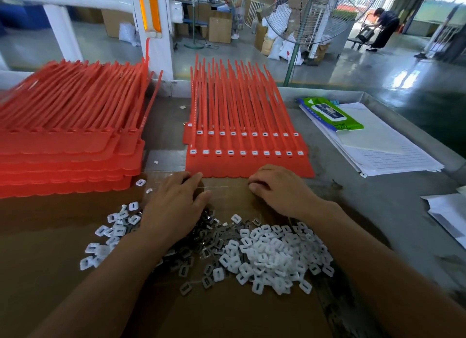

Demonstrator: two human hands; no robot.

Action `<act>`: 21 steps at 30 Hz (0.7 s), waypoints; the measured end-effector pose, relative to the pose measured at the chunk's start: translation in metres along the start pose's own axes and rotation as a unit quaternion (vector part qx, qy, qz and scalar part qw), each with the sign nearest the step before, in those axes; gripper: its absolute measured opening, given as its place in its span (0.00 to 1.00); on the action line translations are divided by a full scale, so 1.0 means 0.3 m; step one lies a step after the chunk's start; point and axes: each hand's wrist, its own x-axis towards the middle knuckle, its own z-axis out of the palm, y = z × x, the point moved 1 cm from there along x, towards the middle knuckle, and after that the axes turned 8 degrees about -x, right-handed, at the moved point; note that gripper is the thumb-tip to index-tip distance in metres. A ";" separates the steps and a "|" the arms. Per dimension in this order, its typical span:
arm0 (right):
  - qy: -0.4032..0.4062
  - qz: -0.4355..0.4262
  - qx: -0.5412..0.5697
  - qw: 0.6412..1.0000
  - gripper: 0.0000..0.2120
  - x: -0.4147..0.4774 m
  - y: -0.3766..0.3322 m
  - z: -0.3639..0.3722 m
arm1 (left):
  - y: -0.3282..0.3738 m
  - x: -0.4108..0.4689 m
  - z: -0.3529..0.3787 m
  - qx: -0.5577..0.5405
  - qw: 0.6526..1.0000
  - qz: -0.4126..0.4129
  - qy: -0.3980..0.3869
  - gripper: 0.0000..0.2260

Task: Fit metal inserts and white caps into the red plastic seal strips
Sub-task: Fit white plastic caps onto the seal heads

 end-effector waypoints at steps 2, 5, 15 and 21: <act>-0.008 0.001 -0.010 1.000 0.15 0.002 -0.005 0.004 | -0.001 0.000 0.001 0.003 1.000 0.000 -0.005 0.23; -0.017 0.004 -0.026 1.000 0.19 -0.004 -0.010 0.009 | -0.004 0.002 0.004 0.009 1.000 0.002 -0.014 0.24; 0.111 0.144 0.070 0.981 0.17 0.049 0.053 0.001 | -0.006 0.000 0.003 0.036 0.999 0.010 -0.024 0.24; 0.005 0.392 0.093 0.915 0.31 0.074 0.265 -0.048 | -0.008 0.005 0.007 0.041 0.999 0.012 -0.021 0.24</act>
